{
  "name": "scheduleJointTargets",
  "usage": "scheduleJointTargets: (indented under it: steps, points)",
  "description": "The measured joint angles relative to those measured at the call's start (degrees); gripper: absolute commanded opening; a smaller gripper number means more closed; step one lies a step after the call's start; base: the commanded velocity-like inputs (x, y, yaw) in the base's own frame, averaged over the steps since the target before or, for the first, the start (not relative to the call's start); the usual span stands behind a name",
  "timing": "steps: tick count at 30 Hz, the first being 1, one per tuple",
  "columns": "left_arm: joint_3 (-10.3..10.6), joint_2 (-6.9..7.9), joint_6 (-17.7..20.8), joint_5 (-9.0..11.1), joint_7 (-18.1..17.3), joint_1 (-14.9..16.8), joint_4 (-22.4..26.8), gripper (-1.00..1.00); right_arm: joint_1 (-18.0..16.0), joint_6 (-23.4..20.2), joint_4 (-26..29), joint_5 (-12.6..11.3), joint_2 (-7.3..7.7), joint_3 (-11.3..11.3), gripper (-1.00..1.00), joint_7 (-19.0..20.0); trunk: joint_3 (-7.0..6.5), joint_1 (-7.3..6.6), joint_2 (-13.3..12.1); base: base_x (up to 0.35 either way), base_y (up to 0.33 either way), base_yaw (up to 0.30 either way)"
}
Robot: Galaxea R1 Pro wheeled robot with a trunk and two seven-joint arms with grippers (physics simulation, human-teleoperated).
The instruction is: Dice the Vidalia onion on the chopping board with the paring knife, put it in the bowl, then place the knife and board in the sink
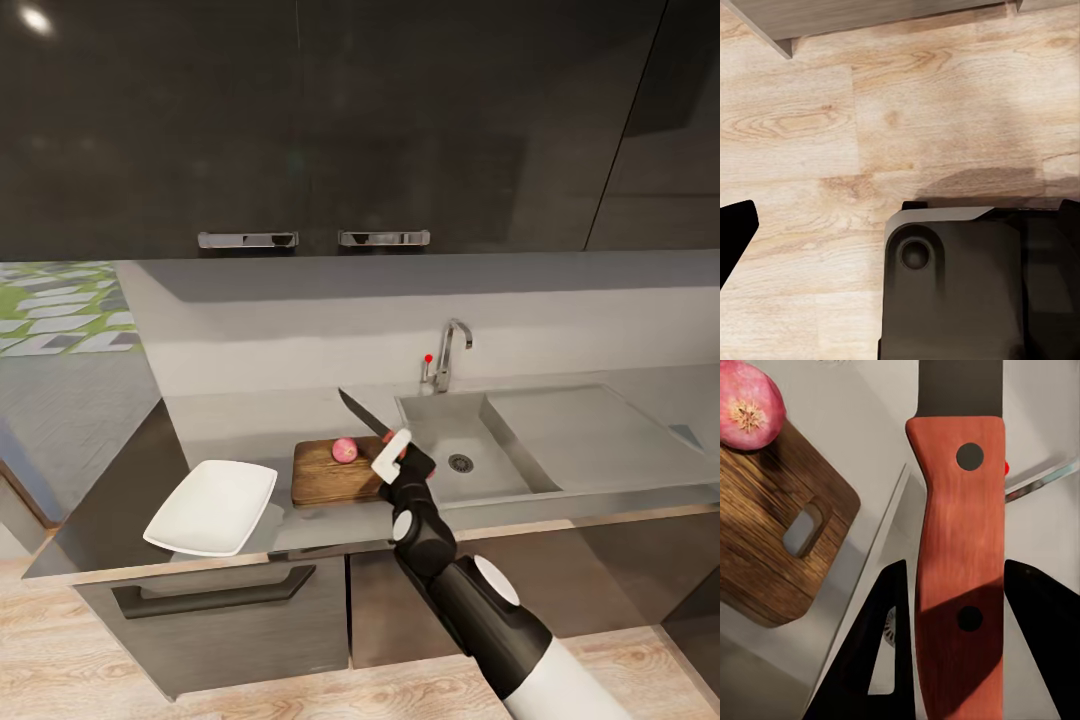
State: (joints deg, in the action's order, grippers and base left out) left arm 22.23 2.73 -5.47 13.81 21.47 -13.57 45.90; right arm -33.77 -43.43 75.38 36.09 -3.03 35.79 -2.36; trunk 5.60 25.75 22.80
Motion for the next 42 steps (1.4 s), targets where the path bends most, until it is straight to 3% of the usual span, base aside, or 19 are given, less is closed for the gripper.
scheduleJointTargets:
  steps: [21, 29, 42]
  points:
    - [0.0, 0.00, 0.0, 0.0, 0.0, 0.0, 0.0, 1.00, 0.0, 0.0, -3.6, -0.2, -0.02, 0.3, -1.00, -0.1, 0.00, 0.00, 0.0, 0.000, 0.000, 0.000]
    - [0.0, 0.00, 0.0, 0.0, 0.0, 0.0, 0.0, 1.00, 0.0, 0.1, -6.6, -0.1, -0.75, 2.3, -1.00, 0.0, 0.00, 0.00, 0.0, 0.000, 0.000, 0.000]
    - [0.0, 0.00, 0.0, 0.0, 0.0, 0.0, 0.0, 1.00, 0.0, -0.1, -6.7, -0.1, -0.97, 2.5, -1.00, -0.1, 0.27, 0.00, 0.0, 0.000, 0.000, 0.000]
